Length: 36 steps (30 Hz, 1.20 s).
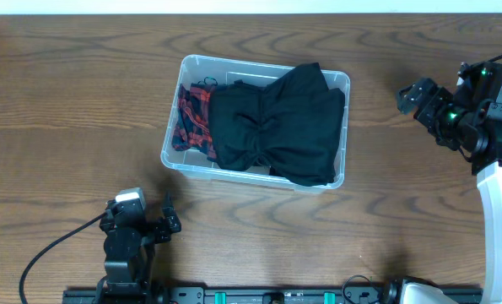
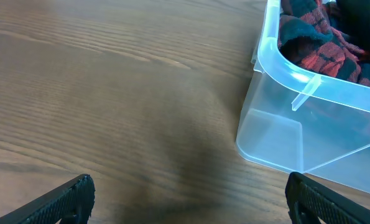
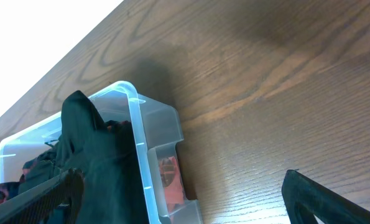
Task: Pack container
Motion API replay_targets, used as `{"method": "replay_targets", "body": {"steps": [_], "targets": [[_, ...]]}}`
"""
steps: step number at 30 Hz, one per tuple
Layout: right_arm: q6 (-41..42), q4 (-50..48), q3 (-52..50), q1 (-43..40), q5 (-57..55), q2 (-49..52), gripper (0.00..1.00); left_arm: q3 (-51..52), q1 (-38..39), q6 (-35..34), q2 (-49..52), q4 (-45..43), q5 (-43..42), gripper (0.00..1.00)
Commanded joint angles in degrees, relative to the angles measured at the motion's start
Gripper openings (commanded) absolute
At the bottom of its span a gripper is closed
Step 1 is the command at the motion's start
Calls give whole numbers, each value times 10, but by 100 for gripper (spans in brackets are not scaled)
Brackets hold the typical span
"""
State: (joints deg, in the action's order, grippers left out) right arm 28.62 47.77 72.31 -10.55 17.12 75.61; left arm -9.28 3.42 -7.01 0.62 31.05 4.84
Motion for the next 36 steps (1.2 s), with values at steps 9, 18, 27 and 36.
{"method": "replay_targets", "body": {"steps": [9, 18, 27, 36], "targets": [[-4, 0, 2, -3, 3, 0, 99, 9, -3, 8, -5, -3, 1, 98], [-4, 0, 2, -3, 3, 0, 99, 9, -3, 8, -5, -3, 1, 98], [-5, 11, -2, -2, -5, -6, 99, 9, -3, 8, -5, -3, 1, 98], [-252, -34, -87, 59, -111, -176, 99, 9, -3, 8, -5, -3, 1, 98]]}}
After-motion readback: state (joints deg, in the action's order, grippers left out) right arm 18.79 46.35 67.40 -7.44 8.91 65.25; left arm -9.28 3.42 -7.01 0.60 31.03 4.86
